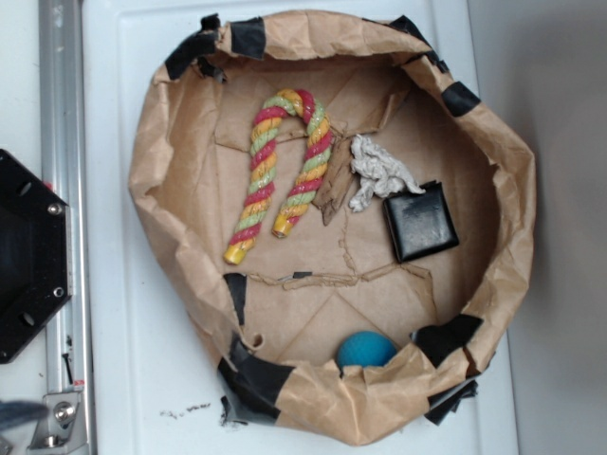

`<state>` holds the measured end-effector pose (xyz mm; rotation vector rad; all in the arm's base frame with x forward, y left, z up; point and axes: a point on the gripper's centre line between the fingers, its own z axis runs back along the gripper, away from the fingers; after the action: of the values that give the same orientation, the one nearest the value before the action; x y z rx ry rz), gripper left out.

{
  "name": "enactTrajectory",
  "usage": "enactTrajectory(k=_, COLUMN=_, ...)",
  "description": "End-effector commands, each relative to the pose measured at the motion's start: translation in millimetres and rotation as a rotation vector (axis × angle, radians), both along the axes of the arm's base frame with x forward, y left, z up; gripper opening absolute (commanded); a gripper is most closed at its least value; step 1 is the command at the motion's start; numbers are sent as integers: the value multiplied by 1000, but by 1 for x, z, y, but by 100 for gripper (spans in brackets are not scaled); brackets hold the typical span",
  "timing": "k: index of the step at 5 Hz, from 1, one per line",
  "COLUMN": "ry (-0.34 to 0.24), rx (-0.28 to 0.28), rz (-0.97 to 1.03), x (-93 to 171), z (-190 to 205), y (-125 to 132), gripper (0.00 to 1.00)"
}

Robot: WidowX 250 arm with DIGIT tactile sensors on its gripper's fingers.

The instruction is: Grab the blue ball.

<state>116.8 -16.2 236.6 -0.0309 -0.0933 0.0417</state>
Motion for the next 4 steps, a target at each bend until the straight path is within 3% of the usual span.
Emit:
enactTrajectory(k=1, ry=0, rx=0, rz=0, x=0, z=0, y=0, gripper=100)
enactTrajectory(k=2, ry=99, rx=-42, rz=-247, x=48, z=1, y=16, gripper=100)
enactTrajectory(k=3, ry=-127, rx=-95, rz=-374, x=81, z=-5, y=29, gripper=100)
enactTrajectory(k=4, ry=-202, rx=-141, rz=-506, x=115, z=-25, y=44, gripper=100)
